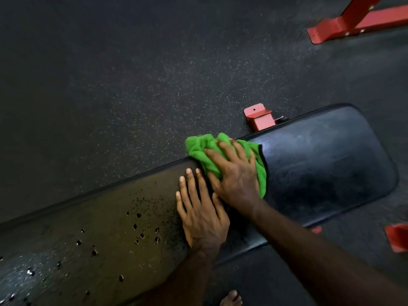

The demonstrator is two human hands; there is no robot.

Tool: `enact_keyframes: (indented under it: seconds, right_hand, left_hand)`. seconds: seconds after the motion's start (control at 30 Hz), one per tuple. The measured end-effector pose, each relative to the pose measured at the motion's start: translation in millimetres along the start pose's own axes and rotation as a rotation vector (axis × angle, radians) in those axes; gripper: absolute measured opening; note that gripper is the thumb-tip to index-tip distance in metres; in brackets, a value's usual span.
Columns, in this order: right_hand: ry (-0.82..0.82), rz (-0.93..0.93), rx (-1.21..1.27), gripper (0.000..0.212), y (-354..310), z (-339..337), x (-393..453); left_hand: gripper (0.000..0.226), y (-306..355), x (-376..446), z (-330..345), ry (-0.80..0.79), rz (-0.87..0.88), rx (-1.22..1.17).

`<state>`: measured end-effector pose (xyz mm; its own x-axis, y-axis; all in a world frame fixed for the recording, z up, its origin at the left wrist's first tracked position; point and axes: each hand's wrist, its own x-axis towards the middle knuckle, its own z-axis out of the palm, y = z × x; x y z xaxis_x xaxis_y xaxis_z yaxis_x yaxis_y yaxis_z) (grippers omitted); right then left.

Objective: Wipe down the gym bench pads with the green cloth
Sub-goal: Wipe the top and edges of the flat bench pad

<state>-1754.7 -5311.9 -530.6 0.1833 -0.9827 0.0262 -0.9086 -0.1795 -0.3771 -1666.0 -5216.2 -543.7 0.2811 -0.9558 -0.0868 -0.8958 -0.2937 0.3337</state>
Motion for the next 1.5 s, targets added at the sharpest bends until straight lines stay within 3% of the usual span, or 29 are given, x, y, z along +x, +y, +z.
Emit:
enact_keyframes:
  seconds: [0.07, 0.1, 0.13, 0.23, 0.27, 0.4, 0.53, 0.67, 0.77, 0.8, 0.9, 0.97, 1.0, 1.1, 1.17, 1.23, 1.3, 1.37, 1.43, 1.5]
  right_hand:
    - [-0.073, -0.254, -0.032, 0.057, 27.7, -5.5, 2.8]
    - [-0.066, -0.280, -0.063, 0.059, 41.8, -11.6, 11.7]
    - [-0.033, -0.214, -0.074, 0.059, 47.4, -14.1, 17.6]
    - [0.125, 0.253, -0.010, 0.058, 17.5, -7.8, 11.1]
    - [0.142, 0.316, 0.002, 0.059, 2.3, -3.3, 2.6]
    - [0.042, 0.084, -0.010, 0.061, 0.0, 5.0, -23.0]
    - [0.069, 0.150, -0.071, 0.062, -2.6, 8.2, -18.0]
    - [0.085, 0.146, -0.057, 0.062, -4.4, 3.8, -16.8]
    - [0.113, 0.372, 0.068, 0.064, -38.1, 11.7, -31.6]
    - [0.094, 0.352, 0.067, 0.065, -55.8, 18.1, -42.9]
    - [-0.056, -0.164, -0.072, 0.064, -72.8, 28.1, -76.4]
    - [-0.127, -0.368, -0.140, 0.066, -46.8, 19.9, -60.1]
    - [-0.108, -0.319, -0.173, 0.067, -35.8, 17.0, -48.1]
    - [0.100, 0.307, -0.014, 0.066, -45.3, 17.4, -20.6]
    - [0.148, 0.475, 0.025, 0.067, -90.3, 32.1, -30.7]
    - [0.049, 0.168, -0.042, 0.064, -121.7, 42.0, -55.1]
    - [-0.073, -0.187, -0.062, 0.060, -105.9, 39.4, -60.1]
    - [-0.097, -0.281, -0.140, 0.064, -72.0, 28.6, -34.1]
    - [-0.010, 0.014, -0.120, 0.066, -48.9, 18.7, -2.3]
    - [0.089, 0.363, -0.075, 0.057, -68.7, 19.9, 11.9]
  left_hand:
    - [0.066, -1.4, -0.2, -0.3, -0.001, -0.007, -0.003]
    - [0.066, 0.8, 0.7, -0.3, -0.002, -0.005, -0.005]
    - [0.065, 0.0, -0.1, -0.6, -0.004, -0.005, -0.011]
    - [0.065, 0.6, 3.7, -4.2, -0.014, -0.051, -0.099]
    - [0.065, 1.0, 5.1, -7.3, -0.009, -0.060, -0.152]
    - [0.067, -29.0, -0.8, -37.4, -0.084, 0.029, -0.465]
    - [0.069, -109.3, 7.9, -67.1, -0.051, 0.090, -0.160]
    - [0.073, -153.4, 30.5, -72.7, -0.121, 0.165, 0.034]
    - [0.071, -153.6, 30.5, -67.6, -0.116, 0.171, 0.027]
    - [0.068, -154.6, 30.6, -66.8, -0.101, 0.159, 0.016]
    - [0.064, -158.5, 30.6, -66.5, -0.070, 0.152, -0.001]
    - [0.064, -159.2, 31.5, -66.6, -0.080, 0.157, -0.002]
    - [0.064, -159.1, 31.4, -66.2, -0.092, 0.157, -0.007]
    - [0.064, -158.0, 30.9, -64.7, -0.099, 0.153, 0.008]
    - [0.064, -158.7, 30.9, -64.7, -0.097, 0.157, 0.002]
    - [0.063, -160.2, 30.9, -63.8, -0.097, 0.159, 0.003]
    - [0.061, -161.2, 30.2, -63.0, -0.098, 0.164, 0.009]
    - [0.062, -159.8, 29.8, -64.3, -0.096, 0.153, 0.005]
    - [0.065, -156.9, 29.4, -65.4, -0.104, 0.154, 0.007]
    - [0.067, -157.9, 30.6, -65.2, -0.106, 0.158, 0.012]
